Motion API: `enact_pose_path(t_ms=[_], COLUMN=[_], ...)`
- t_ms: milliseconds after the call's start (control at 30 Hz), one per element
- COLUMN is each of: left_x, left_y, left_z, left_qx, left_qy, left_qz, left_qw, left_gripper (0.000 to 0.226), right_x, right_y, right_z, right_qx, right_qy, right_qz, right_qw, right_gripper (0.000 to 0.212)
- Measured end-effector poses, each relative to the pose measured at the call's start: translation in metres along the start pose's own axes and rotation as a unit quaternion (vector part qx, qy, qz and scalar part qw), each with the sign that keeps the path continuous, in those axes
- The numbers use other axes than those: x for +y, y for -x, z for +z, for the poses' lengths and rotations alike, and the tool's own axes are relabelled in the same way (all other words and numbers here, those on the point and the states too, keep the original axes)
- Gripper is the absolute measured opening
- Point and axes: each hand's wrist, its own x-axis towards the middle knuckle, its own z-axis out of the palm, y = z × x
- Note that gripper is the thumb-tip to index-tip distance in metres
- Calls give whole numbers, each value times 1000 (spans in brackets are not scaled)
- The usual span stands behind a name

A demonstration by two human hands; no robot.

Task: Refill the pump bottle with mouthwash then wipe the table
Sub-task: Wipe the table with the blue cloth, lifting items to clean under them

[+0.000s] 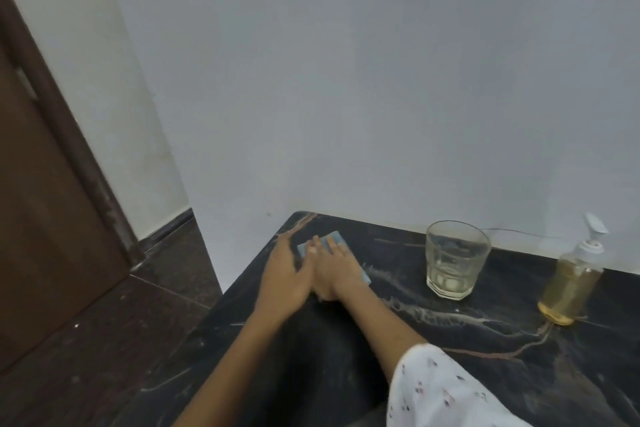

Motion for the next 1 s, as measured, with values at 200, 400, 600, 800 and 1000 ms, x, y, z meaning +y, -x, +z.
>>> enact_pose_path(t_ms=[200, 400, 600, 800, 1000], left_x=[-29, -18, -9, -5, 5], left_y=[-10, -2, 21, 30, 48], left_z=[-16, -21, -40, -42, -33], left_qx=[0, 6, 65, 80, 58], left_qy=[10, 40, 76, 89, 129], left_qz=[-29, 8, 28, 7, 0], left_qw=[1000, 999, 995, 993, 990], left_gripper=[42, 38, 10, 14, 11], right_x=[9, 36, -36, -44, 39], right_y=[95, 13, -84, -69, -43], right_z=[41, 12, 19, 26, 0], right_qx=[60, 84, 35, 29, 90], right_qy=[-32, -32, -58, -32, -45], right_qz=[-201, 49, 121, -134, 57], right_qw=[977, 995, 990, 990, 993], right_gripper=[65, 56, 62, 56, 51])
